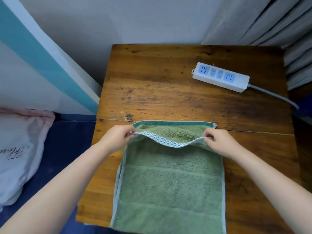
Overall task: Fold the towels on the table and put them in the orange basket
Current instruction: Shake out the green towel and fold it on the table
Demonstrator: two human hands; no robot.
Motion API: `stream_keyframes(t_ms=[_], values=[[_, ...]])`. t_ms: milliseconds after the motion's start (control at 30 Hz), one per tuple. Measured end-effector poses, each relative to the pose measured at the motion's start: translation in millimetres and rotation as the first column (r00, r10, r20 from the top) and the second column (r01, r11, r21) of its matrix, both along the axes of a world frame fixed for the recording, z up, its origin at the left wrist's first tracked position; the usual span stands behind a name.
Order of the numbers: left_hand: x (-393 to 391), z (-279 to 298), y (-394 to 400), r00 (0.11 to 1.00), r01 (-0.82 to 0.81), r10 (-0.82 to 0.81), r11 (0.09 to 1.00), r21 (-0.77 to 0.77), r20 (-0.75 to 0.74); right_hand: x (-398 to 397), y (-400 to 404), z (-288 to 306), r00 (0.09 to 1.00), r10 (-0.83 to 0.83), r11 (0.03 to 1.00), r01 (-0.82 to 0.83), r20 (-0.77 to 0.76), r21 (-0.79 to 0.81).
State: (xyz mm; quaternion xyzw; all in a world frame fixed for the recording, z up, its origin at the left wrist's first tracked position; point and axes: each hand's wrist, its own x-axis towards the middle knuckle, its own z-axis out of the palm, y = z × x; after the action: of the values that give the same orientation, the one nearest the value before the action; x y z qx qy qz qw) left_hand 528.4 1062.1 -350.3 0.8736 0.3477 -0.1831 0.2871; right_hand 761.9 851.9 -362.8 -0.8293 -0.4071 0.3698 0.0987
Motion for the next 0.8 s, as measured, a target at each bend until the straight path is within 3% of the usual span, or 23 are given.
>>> stream_keyframes(t_ms=[67, 167, 267, 467, 567, 700, 800], values=[[-7.7, 3.4, 2.8, 0.998, -0.062, 0.053, 0.970, -0.233, -0.045, 1.9, 5.3, 1.5, 0.989, -0.118, 0.993, 0.116, -0.089, -0.035], [-17.6, 3.7, 9.3, 0.992, -0.102, 0.072, 0.944, -0.313, -0.105, 4.1, 9.1, 2.1, 0.986, -0.141, 0.983, 0.129, -0.086, -0.130], [-20.5, -0.5, 22.7, 0.992, -0.037, 0.015, 0.983, -0.181, -0.122, 4.9, 13.3, 4.5, 0.997, -0.069, 0.979, 0.064, -0.017, -0.191], [-7.0, -22.8, 24.8, 0.994, -0.102, 0.108, 0.986, 0.129, -0.035, 3.5, 18.7, -2.8, 0.950, 0.018, 0.997, 0.006, 0.311, -0.077], [-1.6, -37.6, 18.7, 0.991, -0.132, 0.131, 0.976, 0.174, 0.014, 3.5, 14.6, -14.2, 0.911, -0.021, 0.999, 0.033, 0.411, -0.023], [1.9, -44.0, 14.8, 0.998, -0.010, 0.024, 0.974, 0.227, -0.059, 3.8, 11.5, -24.2, 0.881, 0.014, 0.997, 0.025, 0.474, -0.074], [7.3, -40.9, 7.4, 0.979, 0.122, -0.065, 0.945, 0.303, -0.194, -0.1, 12.8, -28.8, 0.859, 0.102, 0.988, -0.027, 0.502, -0.154]])
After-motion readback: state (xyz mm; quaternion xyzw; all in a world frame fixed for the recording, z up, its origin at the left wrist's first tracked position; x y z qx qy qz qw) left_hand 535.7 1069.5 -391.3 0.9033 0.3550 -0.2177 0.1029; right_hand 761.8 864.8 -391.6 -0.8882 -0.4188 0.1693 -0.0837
